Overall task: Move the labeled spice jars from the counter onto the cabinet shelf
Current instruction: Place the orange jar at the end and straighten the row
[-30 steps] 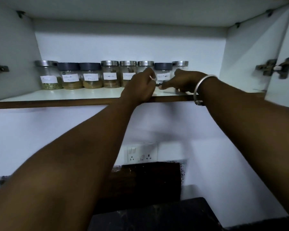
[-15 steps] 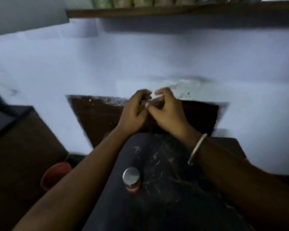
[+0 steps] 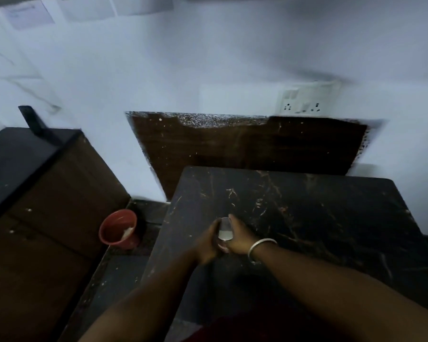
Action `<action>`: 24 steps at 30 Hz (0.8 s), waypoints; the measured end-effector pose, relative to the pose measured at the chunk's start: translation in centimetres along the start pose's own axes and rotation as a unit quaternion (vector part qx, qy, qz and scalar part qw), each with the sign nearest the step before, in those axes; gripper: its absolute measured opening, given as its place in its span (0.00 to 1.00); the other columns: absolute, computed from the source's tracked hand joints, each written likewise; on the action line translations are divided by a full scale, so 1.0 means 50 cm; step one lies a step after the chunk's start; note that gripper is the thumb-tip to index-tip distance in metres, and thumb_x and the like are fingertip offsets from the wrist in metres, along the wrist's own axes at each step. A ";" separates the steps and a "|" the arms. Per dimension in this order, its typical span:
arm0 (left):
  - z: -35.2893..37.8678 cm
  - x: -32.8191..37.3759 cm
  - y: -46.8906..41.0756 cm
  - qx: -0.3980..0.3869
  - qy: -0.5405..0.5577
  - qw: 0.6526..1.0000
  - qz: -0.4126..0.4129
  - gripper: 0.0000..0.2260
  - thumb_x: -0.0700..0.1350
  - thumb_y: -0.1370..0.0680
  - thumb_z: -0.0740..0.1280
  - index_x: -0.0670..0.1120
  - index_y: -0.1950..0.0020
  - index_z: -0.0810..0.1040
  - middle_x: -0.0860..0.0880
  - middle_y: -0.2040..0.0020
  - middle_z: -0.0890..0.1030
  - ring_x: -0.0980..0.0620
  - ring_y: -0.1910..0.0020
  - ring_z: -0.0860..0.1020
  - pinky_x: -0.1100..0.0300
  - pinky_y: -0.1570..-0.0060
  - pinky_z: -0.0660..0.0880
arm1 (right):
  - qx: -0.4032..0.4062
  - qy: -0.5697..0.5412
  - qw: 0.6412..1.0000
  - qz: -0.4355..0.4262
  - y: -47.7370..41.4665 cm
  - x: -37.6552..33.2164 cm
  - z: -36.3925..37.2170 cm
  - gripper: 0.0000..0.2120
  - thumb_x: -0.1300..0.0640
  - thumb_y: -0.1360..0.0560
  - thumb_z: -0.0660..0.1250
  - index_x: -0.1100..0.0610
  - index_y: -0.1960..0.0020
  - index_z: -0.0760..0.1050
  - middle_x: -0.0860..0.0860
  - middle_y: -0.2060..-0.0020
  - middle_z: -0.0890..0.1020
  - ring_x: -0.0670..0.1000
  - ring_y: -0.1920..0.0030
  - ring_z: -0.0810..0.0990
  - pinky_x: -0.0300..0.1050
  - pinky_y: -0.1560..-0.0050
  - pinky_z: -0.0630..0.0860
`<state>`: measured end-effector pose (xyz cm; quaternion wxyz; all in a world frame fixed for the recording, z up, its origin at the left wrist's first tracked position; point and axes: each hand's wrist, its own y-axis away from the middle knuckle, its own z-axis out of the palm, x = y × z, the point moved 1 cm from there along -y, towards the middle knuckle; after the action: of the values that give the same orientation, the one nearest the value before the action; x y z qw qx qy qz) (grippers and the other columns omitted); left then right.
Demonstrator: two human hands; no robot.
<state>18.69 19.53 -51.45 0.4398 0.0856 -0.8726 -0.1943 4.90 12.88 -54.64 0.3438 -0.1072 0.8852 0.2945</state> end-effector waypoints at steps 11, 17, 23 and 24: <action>-0.003 0.046 -0.039 0.036 0.128 0.988 0.078 0.35 0.52 0.26 0.76 0.58 0.22 0.65 0.54 0.26 0.73 0.55 0.30 0.73 0.49 0.31 0.74 | 0.024 -0.179 0.983 -0.035 0.098 0.013 -0.187 0.19 0.56 0.28 0.78 0.44 0.44 0.74 0.44 0.47 0.81 0.41 0.49 0.80 0.40 0.47 0.79; -0.059 0.314 0.021 0.073 0.312 0.931 0.174 0.29 0.57 0.30 0.76 0.50 0.32 0.76 0.47 0.35 0.79 0.48 0.37 0.81 0.48 0.40 0.79 | 0.159 -0.371 0.903 -0.149 0.212 -0.054 -0.352 0.22 0.43 0.30 0.76 0.54 0.41 0.82 0.52 0.45 0.86 0.55 0.42 0.84 0.51 0.45 0.83; -0.085 0.595 0.158 0.051 0.347 0.893 0.284 0.41 0.64 0.20 0.61 0.32 0.23 0.61 0.29 0.28 0.69 0.31 0.25 0.66 0.53 0.31 0.66 | 0.204 -0.404 0.844 -0.287 0.265 -0.109 -0.454 0.26 0.32 0.22 0.60 0.47 0.32 0.76 0.40 0.47 0.82 0.37 0.51 0.81 0.45 0.47 0.78; -0.089 0.613 0.172 0.028 0.364 0.885 0.289 0.41 0.66 0.18 0.55 0.31 0.22 0.59 0.28 0.27 0.67 0.31 0.24 0.64 0.46 0.25 0.62 | 0.230 -0.398 0.834 -0.306 0.274 -0.110 -0.463 0.27 0.30 0.23 0.60 0.44 0.31 0.75 0.38 0.47 0.81 0.35 0.50 0.80 0.44 0.46 0.77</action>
<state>4.11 16.37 -22.96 0.7605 -0.0938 -0.6424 0.0110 -9.05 10.03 -31.15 0.7538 -0.1643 0.6359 -0.0203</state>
